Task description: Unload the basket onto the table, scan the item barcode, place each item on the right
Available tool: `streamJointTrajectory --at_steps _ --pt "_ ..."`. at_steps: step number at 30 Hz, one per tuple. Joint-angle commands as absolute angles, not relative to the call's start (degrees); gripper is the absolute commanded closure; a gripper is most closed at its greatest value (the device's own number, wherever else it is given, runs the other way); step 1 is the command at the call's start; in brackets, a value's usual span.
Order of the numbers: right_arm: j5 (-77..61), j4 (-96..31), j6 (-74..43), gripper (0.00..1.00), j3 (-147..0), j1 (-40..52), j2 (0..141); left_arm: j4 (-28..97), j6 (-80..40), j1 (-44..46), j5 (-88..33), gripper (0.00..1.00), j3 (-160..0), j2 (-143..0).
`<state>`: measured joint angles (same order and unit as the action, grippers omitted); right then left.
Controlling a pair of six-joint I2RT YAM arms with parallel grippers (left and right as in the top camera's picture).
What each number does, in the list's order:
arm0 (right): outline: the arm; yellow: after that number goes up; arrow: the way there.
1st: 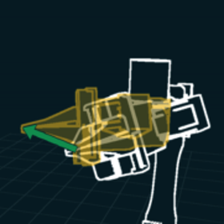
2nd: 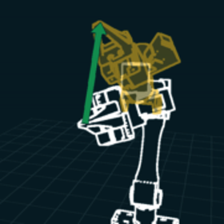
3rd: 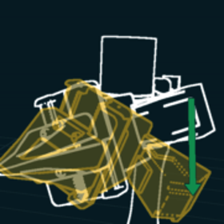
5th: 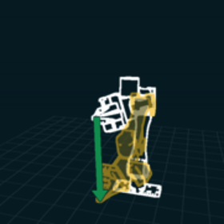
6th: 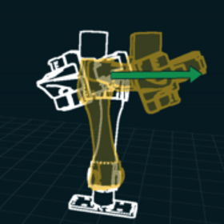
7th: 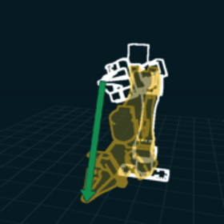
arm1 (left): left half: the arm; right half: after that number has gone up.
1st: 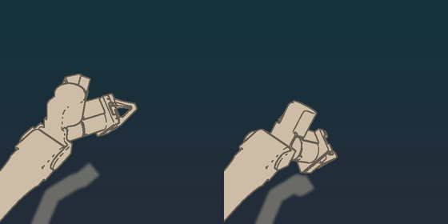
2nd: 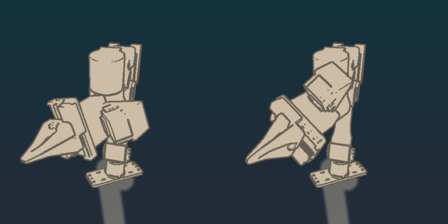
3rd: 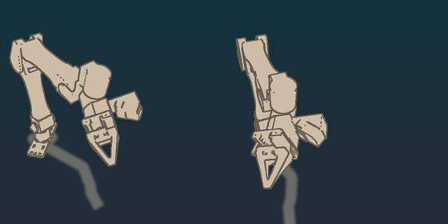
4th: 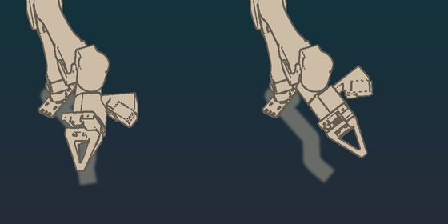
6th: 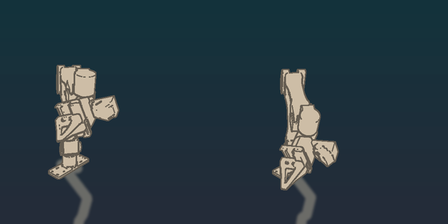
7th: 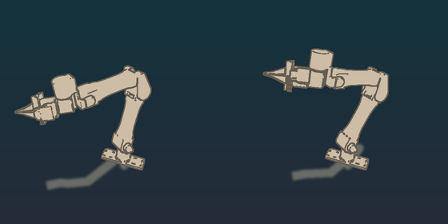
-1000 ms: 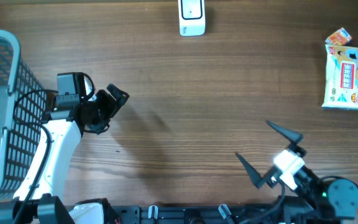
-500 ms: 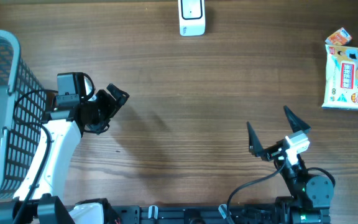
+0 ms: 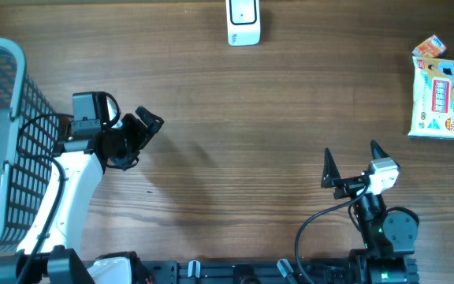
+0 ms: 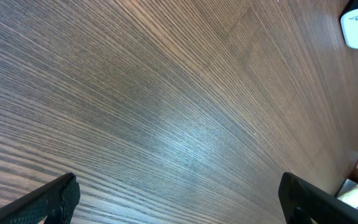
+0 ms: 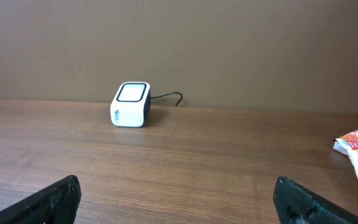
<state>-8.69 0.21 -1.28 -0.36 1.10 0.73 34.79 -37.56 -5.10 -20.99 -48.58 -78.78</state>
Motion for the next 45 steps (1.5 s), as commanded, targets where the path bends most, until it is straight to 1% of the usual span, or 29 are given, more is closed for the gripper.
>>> streamJointTrajectory --at_steps 1,17,19,21,23,24,26,28,31,33,36,40,45 --pt "-7.66 0.4 -1.56 0.0 -0.3 1.43 0.21 34.79 -36.84 -5.5 -20.67 0.0 -48.42 -78.54" --pt "-7.66 0.4 -1.56 0.0 -0.32 1.43 0.21 35.77 -36.18 -5.48 -20.36 0.0 -48.21 -77.19" --pt "-7.66 0.4 -1.56 0.0 -0.32 1.43 0.21 35.48 -30.37 -4.54 -20.71 0.0 -45.34 -72.23" --pt "-7.66 0.4 -1.56 0.0 -0.32 1.43 0.21 31.62 -19.4 -2.85 -20.93 0.0 -39.13 -63.2" --pt "-7.66 0.4 -1.56 0.0 -0.3 1.43 0.21 24.8 -7.86 -2.09 -24.1 0.0 -30.59 -49.6" --pt "-7.66 0.4 -1.54 0.0 -0.32 1.43 0.21 23.4 -3.33 -2.09 -26.17 0.0 -27.9 -44.38" --pt "-7.66 0.4 -1.56 0.0 -0.3 1.43 0.21 22.04 10.02 -2.09 -31.24 0.0 -21.54 -30.44" --pt "-7.66 0.4 -1.56 0.0 -0.32 1.43 0.21 22.0 14.52 -2.09 -31.09 0.0 -16.6 -18.06" --pt "-7.66 0.4 -1.56 0.0 -0.3 1.43 0.21 21.19 14.55 -2.13 -30.79 0.0 -13.43 -8.47" --pt "-7.66 0.4 -1.56 0.0 -0.3 1.43 0.21 19.09 12.43 -2.13 -28.23 0.0 -11.25 -6.02" --pt "-7.66 0.4 -1.54 0.0 -0.3 1.43 0.21 14.74 -1.58 -2.13 -16.19 0.0 -7.46 -2.98" --pt "-7.66 0.4 -1.56 0.0 -0.32 1.43 0.21 6.98 -10.68 -2.13 -7.51 0.0 -4.27 -0.84" --pt "-7.66 0.4 -1.54 0.0 -0.3 1.43 0.21 1.13 -10.68 -2.13 -4.73 0.0 -2.63 -0.64"
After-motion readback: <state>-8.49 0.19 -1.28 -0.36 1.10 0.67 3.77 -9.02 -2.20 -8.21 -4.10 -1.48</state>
